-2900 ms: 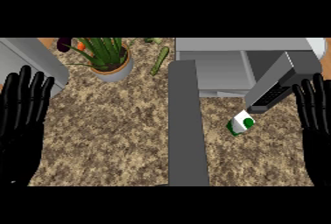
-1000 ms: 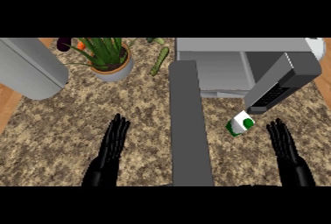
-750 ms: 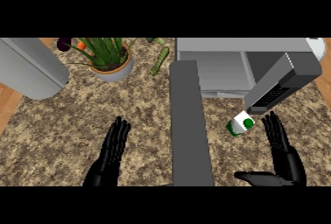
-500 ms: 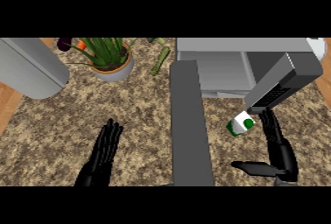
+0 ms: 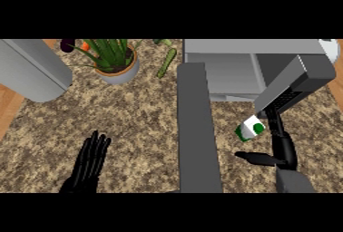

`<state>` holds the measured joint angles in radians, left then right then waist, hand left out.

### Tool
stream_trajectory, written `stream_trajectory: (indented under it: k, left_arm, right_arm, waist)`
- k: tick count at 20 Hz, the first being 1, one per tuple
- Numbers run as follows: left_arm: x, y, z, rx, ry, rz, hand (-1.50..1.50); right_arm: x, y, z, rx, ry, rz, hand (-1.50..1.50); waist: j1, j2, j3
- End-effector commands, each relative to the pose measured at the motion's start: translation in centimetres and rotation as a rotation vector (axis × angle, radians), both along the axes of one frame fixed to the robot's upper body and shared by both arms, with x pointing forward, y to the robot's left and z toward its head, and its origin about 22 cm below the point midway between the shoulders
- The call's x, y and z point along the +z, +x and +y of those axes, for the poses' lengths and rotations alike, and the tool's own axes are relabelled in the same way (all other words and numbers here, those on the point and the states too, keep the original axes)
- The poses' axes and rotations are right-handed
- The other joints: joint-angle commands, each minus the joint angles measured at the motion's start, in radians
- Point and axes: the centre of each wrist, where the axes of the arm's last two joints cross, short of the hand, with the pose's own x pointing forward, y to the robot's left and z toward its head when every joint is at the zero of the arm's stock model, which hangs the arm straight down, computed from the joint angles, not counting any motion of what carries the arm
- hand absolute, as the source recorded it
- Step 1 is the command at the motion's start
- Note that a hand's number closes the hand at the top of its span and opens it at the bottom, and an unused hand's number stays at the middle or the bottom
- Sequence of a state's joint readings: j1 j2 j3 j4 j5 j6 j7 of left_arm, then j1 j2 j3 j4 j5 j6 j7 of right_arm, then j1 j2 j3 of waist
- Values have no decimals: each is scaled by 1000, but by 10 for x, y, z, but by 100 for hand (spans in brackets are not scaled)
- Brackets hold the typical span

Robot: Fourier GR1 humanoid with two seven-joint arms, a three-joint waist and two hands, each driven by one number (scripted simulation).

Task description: Pick up the milk, place it into the microwave and close the microwave

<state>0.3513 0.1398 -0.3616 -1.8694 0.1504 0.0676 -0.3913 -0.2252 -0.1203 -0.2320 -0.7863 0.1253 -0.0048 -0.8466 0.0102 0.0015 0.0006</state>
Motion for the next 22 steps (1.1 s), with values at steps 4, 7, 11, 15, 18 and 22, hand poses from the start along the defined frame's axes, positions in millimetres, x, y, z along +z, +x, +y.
stream_trajectory:
  k: [4, 7, 11, 15, 18, 22]
  left_arm:
    - [-3, -1, 28, -13, 6, 0, -150]
    - [6, -7, 34, -10, 17, -15, -150]
    - [12, -12, 20, 1, 8, -6, -150]
    - [8, 1, 51, -14, 28, 9, -150]
    - [21, -19, 47, 7, 1, -5, -150]
    - [-7, -1, 41, 6, 0, -6, -150]
  right_arm:
    - [-23, 15, 7, -50, -3, -20, 150]
    - [-19, 20, -11, -75, 9, -52, 150]
    - [-27, 14, -2, -120, -88, -31, 150]
    - [-36, 5, -1, -118, -118, 6, 150]
    - [-44, -17, -16, -217, -126, 32, 150]
    - [-36, -7, -23, -226, -227, 61, 150]
  waist:
    - [7, 3, 1]
    - [16, 5, 2]
    - [13, 4, 2]
    - [12, 6, 2]
    - [7, 1, 1]
    - [11, 7, 1]
